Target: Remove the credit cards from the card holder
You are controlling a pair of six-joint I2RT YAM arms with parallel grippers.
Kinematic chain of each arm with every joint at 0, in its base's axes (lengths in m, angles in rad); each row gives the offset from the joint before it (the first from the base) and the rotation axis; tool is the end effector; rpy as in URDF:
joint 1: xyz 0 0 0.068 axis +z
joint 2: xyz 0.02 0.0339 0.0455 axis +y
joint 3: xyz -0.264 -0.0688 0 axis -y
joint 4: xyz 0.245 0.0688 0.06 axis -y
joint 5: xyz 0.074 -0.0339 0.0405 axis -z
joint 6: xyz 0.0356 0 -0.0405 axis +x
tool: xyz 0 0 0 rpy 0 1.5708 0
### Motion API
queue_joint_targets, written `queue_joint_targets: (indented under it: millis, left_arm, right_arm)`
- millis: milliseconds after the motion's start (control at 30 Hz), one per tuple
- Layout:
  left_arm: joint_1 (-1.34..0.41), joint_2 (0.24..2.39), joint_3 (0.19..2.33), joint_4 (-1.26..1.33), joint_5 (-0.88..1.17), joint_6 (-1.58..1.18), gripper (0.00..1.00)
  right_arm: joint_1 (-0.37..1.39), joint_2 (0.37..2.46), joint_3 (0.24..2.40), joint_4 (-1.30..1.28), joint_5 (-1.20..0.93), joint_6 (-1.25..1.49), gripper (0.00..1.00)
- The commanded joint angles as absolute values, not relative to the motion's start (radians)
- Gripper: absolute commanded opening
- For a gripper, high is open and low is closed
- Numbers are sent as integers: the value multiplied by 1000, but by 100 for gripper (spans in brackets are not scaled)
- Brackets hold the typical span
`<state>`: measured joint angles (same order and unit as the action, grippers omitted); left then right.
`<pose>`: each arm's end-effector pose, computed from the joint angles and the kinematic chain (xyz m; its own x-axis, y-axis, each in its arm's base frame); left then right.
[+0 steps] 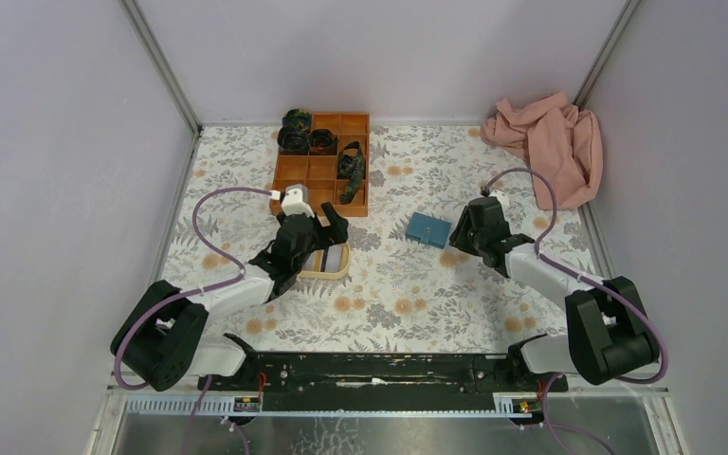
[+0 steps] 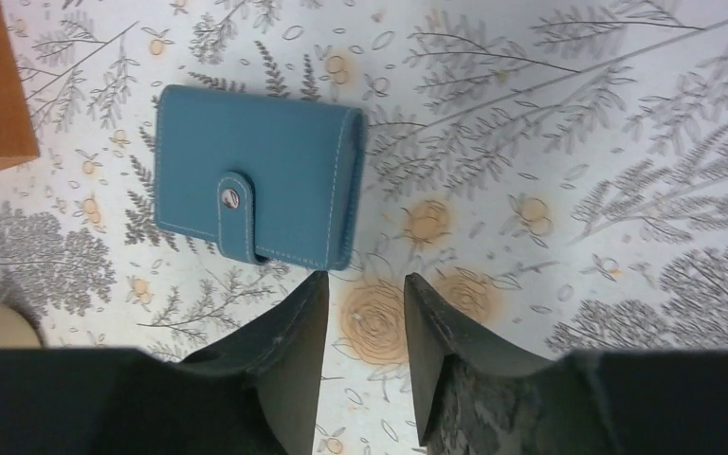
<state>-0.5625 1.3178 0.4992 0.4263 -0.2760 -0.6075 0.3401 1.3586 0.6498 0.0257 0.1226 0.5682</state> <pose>0.2295 -0.1332 0.1898 -0.4369 -0.3738 -0.8182 0.0618 0.8949 -0.4419 0.2600 0.0874 0.1886 -0.6316 0.3430 -0.6953 0.1165 0.9286 0.3523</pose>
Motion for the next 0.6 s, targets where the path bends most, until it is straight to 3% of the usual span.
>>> queue_joint_targets:
  millis: [0, 133, 233, 300, 333, 367, 567]
  left_arm:
    - [-569, 1319, 532, 443, -276, -595, 100]
    - [-571, 1327, 536, 445, -272, -596, 100]
    - [-573, 1337, 537, 451, -266, -597, 100]
    - [-573, 1347, 544, 444, -271, -600, 100]
    - [-574, 1351, 550, 435, -272, -601, 100]
    - [-574, 1356, 555, 429, -271, -600, 100]
    - [-574, 1366, 554, 454, -211, -594, 100]
  right_arm:
    - [338, 1242, 643, 20, 220, 562, 43]
    - [338, 1174, 624, 66, 242, 531, 42]
    - [339, 1242, 675, 65, 214, 527, 37]
    - [338, 1308, 728, 62, 202, 519, 21]
    - [339, 1338, 740, 84, 208, 504, 5]
    - [338, 1366, 751, 104, 208, 481, 0]
    - [338, 1537, 828, 162, 201, 434, 0]
